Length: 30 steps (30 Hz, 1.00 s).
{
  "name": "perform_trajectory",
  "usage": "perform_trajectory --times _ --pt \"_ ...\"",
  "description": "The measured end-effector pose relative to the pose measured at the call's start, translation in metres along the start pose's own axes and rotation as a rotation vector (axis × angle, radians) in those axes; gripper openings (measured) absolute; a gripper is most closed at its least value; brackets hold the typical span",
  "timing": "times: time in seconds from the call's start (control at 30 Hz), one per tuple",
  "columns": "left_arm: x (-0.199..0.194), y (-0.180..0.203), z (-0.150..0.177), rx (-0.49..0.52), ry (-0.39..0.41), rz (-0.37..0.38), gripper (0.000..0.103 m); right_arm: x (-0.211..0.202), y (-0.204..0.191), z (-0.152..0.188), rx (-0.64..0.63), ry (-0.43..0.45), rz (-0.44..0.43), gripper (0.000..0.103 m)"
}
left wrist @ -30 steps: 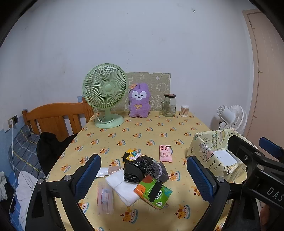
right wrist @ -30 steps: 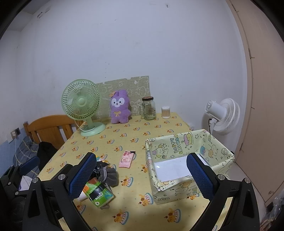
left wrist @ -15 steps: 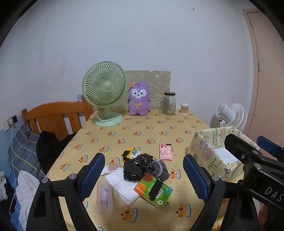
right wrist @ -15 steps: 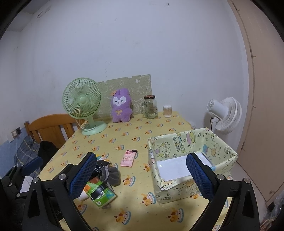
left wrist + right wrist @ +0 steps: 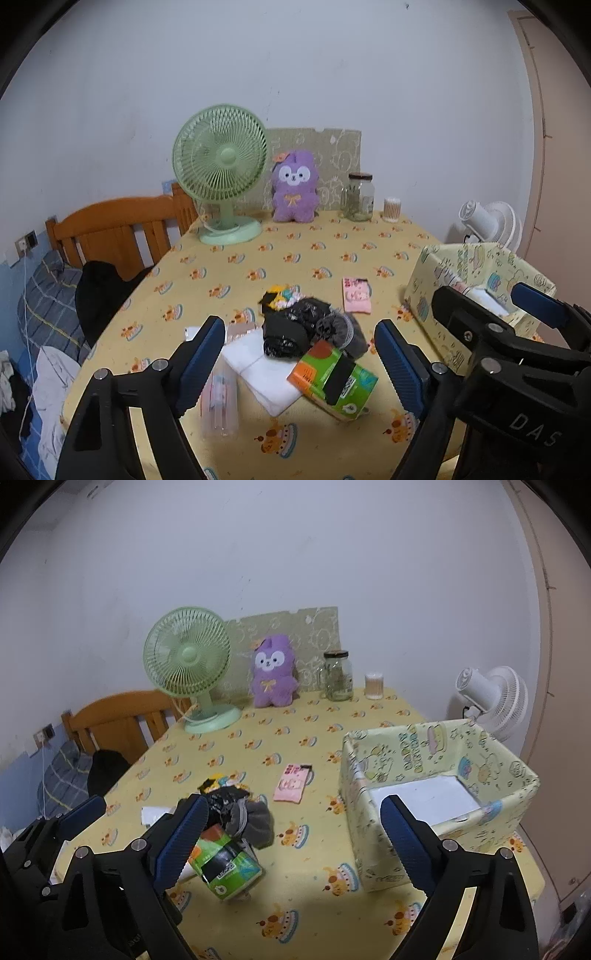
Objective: Organize soft objects
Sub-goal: 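Reach the right tool to the green tissue pack and close on it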
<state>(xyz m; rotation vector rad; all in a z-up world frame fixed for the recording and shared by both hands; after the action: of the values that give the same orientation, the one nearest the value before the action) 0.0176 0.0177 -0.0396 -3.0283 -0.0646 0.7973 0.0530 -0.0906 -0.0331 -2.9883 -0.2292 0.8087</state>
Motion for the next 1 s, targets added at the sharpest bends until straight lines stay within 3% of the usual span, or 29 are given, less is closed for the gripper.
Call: perform_trajectory --times 0.67,1.0 --pt "0.055 -0.022 0.043 -0.037 -0.195 0.015 0.073 0.065 -0.038 0.033 -0.052 -0.172 -0.105 0.091" --pt "0.066 -0.029 0.05 -0.037 -0.218 0.046 0.072 0.094 -0.055 0.043 -0.072 -0.248 -0.137 0.091"
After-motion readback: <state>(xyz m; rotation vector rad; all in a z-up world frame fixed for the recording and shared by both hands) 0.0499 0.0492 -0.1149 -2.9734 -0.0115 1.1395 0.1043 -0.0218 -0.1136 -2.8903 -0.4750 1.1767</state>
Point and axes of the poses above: each gripper's, at about its wrist camera, not at the fingertips, and x roughly the way its jaws point, y to its right, z to its underside, the point moved 1 cm from there along x, roughly the way its jaws point, and after that the axes turned 1 degree about -y, right-handed, at the moved point
